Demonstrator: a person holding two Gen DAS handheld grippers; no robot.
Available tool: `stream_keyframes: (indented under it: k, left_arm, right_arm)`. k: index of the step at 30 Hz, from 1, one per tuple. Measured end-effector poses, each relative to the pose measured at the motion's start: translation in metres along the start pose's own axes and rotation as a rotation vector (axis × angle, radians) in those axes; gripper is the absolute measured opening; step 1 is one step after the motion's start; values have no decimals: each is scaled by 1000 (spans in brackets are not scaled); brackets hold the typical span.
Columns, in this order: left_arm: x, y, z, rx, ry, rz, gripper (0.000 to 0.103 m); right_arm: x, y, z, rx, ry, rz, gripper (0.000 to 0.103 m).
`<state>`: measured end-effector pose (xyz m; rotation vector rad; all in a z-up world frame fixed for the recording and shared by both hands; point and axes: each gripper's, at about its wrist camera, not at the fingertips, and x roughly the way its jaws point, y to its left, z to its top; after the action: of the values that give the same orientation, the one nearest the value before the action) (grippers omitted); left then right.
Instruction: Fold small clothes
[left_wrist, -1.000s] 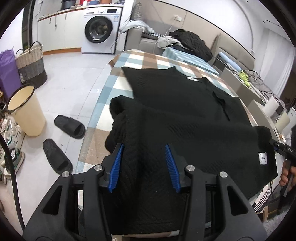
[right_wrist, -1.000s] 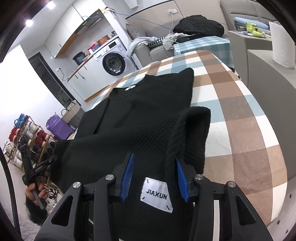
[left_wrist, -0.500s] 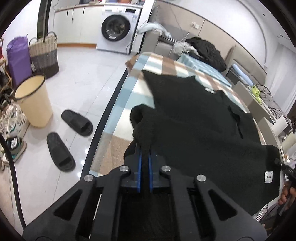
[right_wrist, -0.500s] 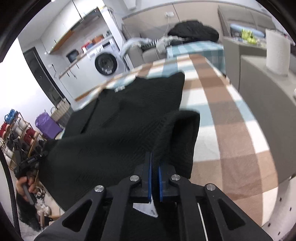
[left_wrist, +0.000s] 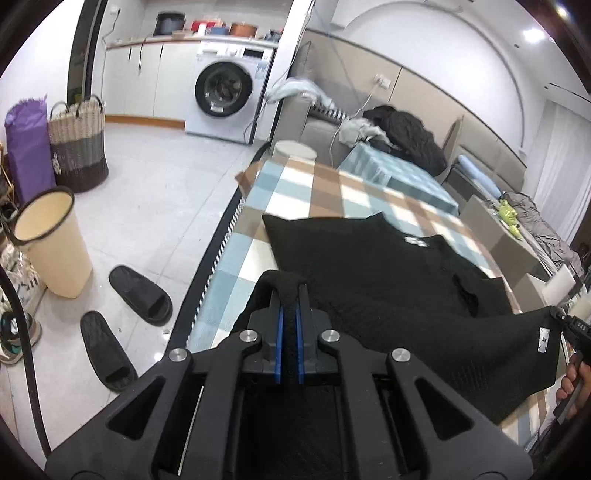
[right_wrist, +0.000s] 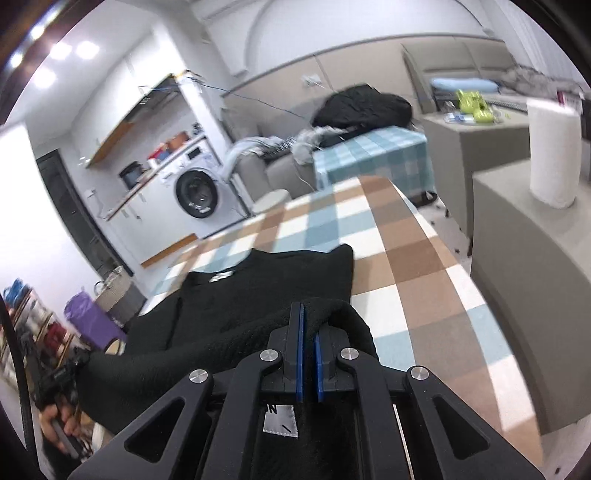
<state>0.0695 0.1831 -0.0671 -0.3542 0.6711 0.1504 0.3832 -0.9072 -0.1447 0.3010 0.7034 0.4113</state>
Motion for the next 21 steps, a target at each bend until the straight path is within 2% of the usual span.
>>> stream_keyframes:
  k: [5,8,9,10,11,12,13,15,21]
  left_arm:
    - [41,5,-3,-11,79,27,3]
    - [49,6,-6,-20,105,38,8]
    - [49,7,-9,-18,108,43,10]
    - [48,7,-11,-15,111,53,17]
    - [45,7,-12,-14,113,66,29]
    - [40,9,-18,-16,112,71,36]
    - [35,11,-21,-25,106,75,46]
    - [25,16,-29,-33,104,73,48]
    - [1,23,-51,-58,110,82,49]
  right_arm:
    - [42,-9,-3,28,95,-76,5]
    - [50,-18,-9,59,157,-86,10]
    - [47,-23,-12,77,167,-71,14]
    - [43,-25,-16,89,169,-66,18]
    - [37,-28,-19,102,168,-61,26]
    - [27,-32,-24,117,168,-48,32]
    - [20,-35,-30,130,172,-34,34]
    - [4,-42,-43,158,184,-10,39]
    - [-31,-43,-74,161,199,40,40]
